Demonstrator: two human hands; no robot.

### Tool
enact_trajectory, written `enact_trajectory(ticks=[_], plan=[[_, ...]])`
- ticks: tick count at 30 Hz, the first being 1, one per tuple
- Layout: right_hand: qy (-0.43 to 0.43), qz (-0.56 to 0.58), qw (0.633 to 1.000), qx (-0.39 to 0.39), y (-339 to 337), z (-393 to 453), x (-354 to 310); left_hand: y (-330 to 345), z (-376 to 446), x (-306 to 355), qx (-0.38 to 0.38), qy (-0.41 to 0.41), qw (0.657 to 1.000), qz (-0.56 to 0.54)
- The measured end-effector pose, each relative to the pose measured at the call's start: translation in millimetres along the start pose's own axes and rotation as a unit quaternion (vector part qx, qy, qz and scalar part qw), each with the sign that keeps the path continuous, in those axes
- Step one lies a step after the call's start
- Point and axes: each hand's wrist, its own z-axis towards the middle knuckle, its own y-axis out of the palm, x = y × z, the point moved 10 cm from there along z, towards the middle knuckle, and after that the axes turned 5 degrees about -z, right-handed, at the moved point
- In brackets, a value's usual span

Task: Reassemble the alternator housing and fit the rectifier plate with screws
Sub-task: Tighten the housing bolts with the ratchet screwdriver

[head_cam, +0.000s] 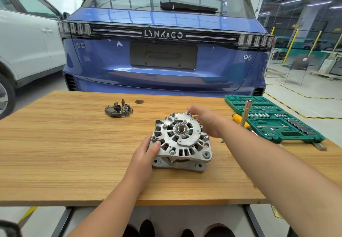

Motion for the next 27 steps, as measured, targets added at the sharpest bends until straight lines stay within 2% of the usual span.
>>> enact_trajectory(ticks=[4,12,14,18,20,21,22,24,27], plan=[[0.01,0.119,0.992,-0.028,20.6,4.5,13.5,-1.8,1.0,-3.7,0.0,-0.004,1.0,0.007],[-0.013,0.201,0.98,-0.002,15.3,7.9,12.6,-3.5,3.6,-7.4,0.009,-0.012,1.0,-0.013],[-0.009,0.186,0.983,-0.001,15.5,5.6,12.1,-3.1,3.4,-8.1,0.006,-0.015,1.0,-0.009],[-0.012,0.06,0.998,-0.011,-3.5,0.2,8.2,-2.0,3.0,-6.8,0.001,-0.011,1.0,0.001],[-0.034,0.01,0.999,0.038,-35.7,-5.1,1.6,-2.1,3.4,-6.2,0.002,-0.006,1.0,0.003],[-0.045,-0.069,0.993,0.083,-57.4,-9.2,-1.4,-2.4,3.5,-6.5,0.004,-0.006,1.0,0.003],[-0.05,-0.186,0.973,0.129,-78.9,-13.7,-3.6,-3.0,3.9,-6.6,0.006,-0.004,1.0,0.003],[-0.039,-0.42,0.89,0.174,-109.4,-19.8,0.1,-3.8,4.9,-7.4,0.01,-0.002,1.0,0.0],[0.045,-0.631,0.758,0.157,-131.4,-28.2,29.2,-3.8,6.2,-7.8,0.011,0.001,1.0,-0.004]])
